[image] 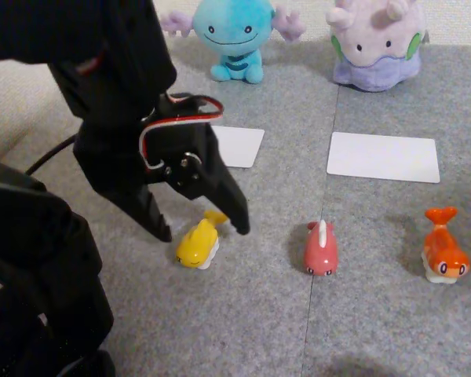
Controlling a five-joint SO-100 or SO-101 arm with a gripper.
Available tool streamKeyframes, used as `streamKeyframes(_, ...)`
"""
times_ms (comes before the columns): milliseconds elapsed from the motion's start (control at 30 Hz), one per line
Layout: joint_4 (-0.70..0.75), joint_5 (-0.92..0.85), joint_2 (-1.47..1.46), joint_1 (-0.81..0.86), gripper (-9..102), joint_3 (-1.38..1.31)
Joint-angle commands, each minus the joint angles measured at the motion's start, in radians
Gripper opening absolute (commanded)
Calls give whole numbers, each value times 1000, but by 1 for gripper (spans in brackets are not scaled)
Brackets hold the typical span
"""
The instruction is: Wooper wants to eat egg sudhi, and Goomy wants to eat shrimp sushi
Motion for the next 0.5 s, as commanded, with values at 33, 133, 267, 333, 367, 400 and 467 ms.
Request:
streamKeyframes(33, -69, 2, -155, 14, 28, -3)
streamKeyframes(133, -124, -3, -252, 18, 28, -3)
streamKeyframes(267, -133, 2, -295, 18, 24, -6)
streamKeyframes(333, -135, 6, -295, 18, 19, -9)
streamKeyframes(367, -135, 8, -295, 18, 17, -9)
streamKeyframes(400, -135, 8, -295, 18, 15, -9)
streamKeyframes(467, -135, 8, -295, 20, 10, -11)
